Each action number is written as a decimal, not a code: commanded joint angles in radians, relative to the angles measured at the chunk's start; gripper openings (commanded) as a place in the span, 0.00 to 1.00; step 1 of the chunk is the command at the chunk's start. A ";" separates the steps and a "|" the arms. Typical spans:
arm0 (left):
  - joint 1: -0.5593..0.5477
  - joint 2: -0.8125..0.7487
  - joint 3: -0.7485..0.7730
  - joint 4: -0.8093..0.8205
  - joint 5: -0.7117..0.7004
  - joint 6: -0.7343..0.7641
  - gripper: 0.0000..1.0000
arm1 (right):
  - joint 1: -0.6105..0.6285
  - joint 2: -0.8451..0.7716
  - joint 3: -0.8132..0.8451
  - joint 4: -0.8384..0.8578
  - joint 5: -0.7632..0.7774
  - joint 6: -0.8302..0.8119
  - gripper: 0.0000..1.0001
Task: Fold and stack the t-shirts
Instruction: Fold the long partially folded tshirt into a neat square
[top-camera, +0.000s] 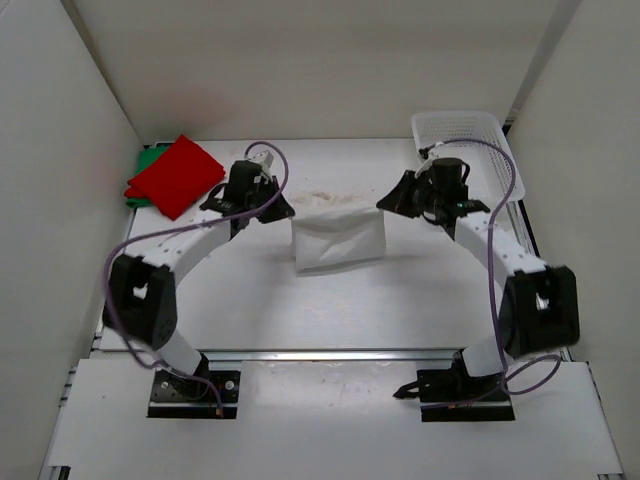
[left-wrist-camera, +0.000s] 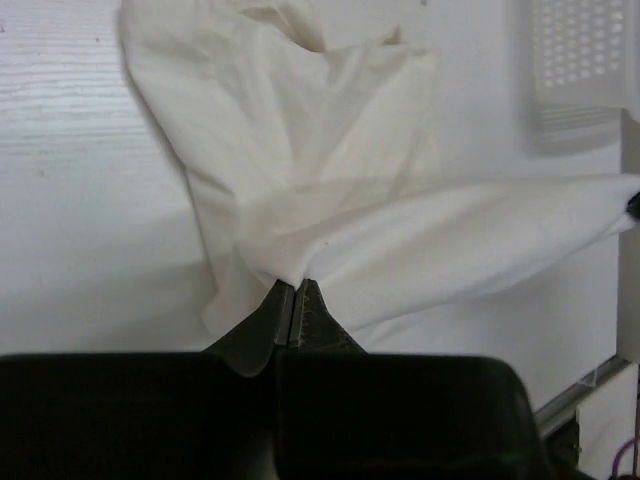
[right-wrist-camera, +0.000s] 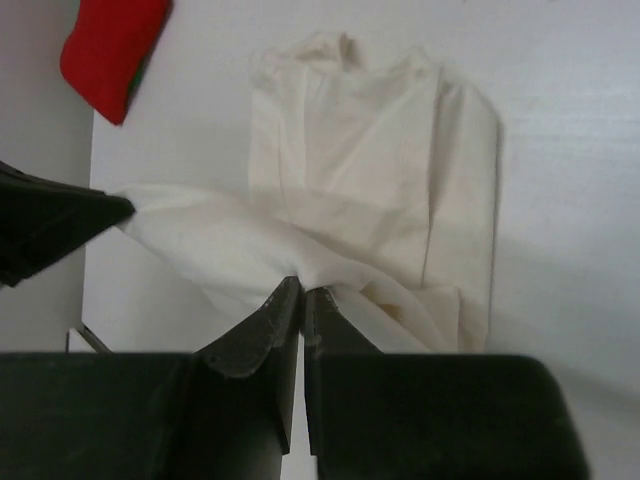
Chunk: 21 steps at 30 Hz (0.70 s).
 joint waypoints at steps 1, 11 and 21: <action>0.040 0.115 0.133 0.031 -0.021 0.015 0.00 | -0.078 0.205 0.187 0.100 -0.099 0.010 0.00; 0.182 0.488 0.446 0.069 -0.022 -0.114 0.33 | -0.108 0.678 0.702 0.093 -0.183 0.058 0.24; 0.138 0.460 0.370 0.238 0.052 -0.160 0.98 | -0.029 0.597 0.601 0.092 -0.079 -0.023 0.15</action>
